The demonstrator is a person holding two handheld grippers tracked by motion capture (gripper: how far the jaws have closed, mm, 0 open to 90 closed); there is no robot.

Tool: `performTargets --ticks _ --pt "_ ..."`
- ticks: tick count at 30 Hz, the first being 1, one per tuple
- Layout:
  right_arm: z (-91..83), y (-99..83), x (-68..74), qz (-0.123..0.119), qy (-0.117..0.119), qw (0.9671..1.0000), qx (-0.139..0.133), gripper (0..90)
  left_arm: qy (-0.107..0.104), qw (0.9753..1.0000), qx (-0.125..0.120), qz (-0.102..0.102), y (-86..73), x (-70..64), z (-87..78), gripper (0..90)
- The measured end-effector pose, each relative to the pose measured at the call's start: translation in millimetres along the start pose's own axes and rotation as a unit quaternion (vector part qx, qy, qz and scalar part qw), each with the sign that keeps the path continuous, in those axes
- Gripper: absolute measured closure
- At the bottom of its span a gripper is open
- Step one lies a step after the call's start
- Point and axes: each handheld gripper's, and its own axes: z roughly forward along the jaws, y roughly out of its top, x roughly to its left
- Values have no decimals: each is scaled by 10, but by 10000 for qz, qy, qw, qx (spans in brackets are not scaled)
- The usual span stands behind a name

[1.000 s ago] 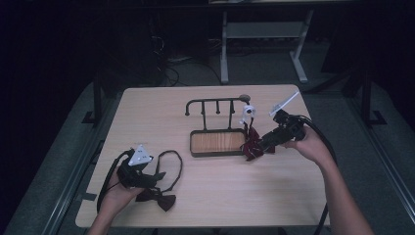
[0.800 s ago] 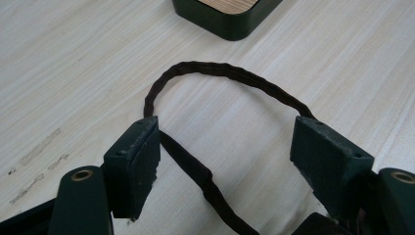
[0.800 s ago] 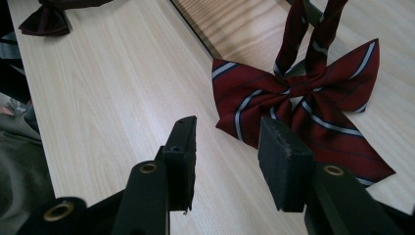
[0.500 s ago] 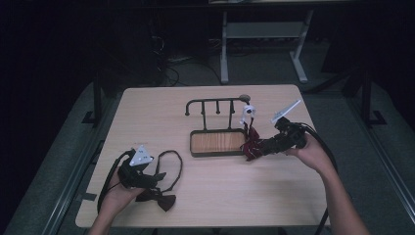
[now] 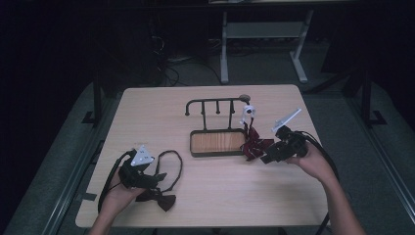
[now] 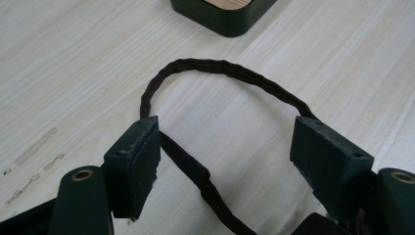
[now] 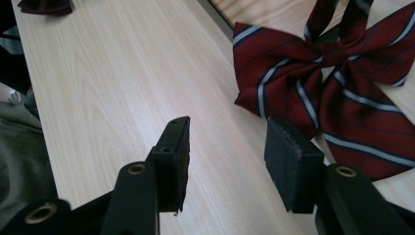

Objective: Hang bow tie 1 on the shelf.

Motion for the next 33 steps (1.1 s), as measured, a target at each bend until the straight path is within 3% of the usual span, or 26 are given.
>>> performTargets --ticks 33 --pt "132 -336 234 -126 84 9998 -102 464 7 10000 67 -51 2 27 22 280"
